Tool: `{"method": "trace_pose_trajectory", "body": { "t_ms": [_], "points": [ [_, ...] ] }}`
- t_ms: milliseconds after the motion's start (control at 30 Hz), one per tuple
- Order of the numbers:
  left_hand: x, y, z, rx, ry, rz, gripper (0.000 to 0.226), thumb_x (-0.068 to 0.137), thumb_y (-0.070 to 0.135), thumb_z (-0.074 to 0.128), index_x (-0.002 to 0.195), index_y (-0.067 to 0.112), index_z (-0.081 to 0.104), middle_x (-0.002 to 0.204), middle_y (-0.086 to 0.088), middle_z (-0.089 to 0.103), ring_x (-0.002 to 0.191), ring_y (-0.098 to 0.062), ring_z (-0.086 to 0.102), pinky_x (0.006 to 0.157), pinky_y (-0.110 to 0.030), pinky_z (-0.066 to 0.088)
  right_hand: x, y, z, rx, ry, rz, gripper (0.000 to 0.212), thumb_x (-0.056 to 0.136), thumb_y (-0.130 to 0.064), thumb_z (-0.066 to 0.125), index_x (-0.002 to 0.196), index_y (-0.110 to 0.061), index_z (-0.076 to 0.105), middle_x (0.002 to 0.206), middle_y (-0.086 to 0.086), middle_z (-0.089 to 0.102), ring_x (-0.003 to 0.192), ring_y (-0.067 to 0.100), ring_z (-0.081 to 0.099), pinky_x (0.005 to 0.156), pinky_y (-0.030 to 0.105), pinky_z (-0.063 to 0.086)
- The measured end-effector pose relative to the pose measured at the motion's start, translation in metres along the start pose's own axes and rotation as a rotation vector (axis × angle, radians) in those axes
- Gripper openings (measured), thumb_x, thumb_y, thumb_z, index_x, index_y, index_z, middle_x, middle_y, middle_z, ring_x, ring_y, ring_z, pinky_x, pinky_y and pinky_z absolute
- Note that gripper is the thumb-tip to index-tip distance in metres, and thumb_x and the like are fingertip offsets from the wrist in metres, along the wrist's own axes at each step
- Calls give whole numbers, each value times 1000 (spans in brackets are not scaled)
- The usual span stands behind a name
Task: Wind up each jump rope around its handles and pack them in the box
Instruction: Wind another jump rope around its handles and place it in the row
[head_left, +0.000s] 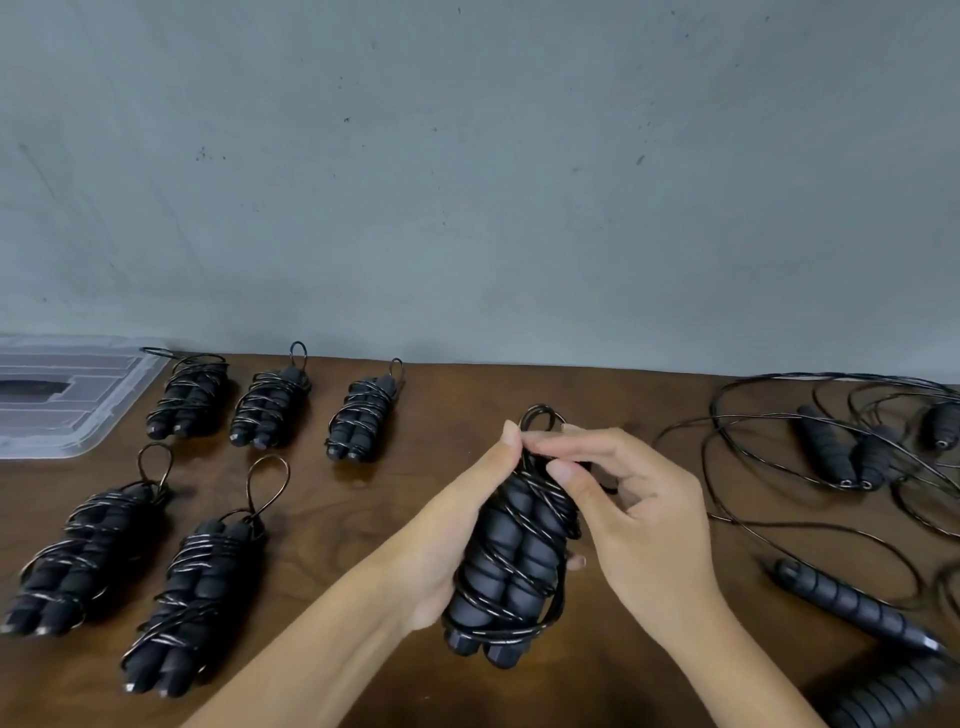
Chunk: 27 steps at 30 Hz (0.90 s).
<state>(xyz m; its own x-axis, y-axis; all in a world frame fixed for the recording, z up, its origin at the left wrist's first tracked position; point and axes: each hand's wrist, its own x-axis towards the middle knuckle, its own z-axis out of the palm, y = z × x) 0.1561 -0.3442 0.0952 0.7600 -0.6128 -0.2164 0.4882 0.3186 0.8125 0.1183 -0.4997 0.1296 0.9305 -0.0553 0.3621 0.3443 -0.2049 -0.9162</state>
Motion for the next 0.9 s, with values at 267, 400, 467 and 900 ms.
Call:
{"method": "trace_pose_trajectory", "body": {
  "t_ms": [267,400,467,900],
  "points": [
    [6,-10,12,40,211,160,47,101,47,60,126,7,60,111,-22,70,93,-37,67,79,-44,59,5,20,5,-94,158,5,35,82,-8,81,93,-35,62,106,-12,72,105,9,70,73,23,59],
    [9,-10,11,260,374,307,27,101,44,64,103,18,61,105,-29,66,82,-37,63,80,-56,55,4,31,10,-294,357,130,44,69,-36,89,104,-40,62,111,-21,65,109,-6,57,89,5,41],
    [9,-11,11,352,415,351,17,105,36,59,104,20,62,107,-27,67,87,-48,67,84,-60,57,3,32,12,-237,382,255,55,65,-44,90,112,-39,62,110,-21,67,102,-4,63,87,16,48],
    [2,-14,-8,792,390,367,10,104,42,58,112,35,58,90,2,74,83,-18,70,83,-44,58,14,28,4,229,323,506,25,84,-22,82,108,-19,77,96,-4,80,92,12,76,89,33,61]
  ]
}}
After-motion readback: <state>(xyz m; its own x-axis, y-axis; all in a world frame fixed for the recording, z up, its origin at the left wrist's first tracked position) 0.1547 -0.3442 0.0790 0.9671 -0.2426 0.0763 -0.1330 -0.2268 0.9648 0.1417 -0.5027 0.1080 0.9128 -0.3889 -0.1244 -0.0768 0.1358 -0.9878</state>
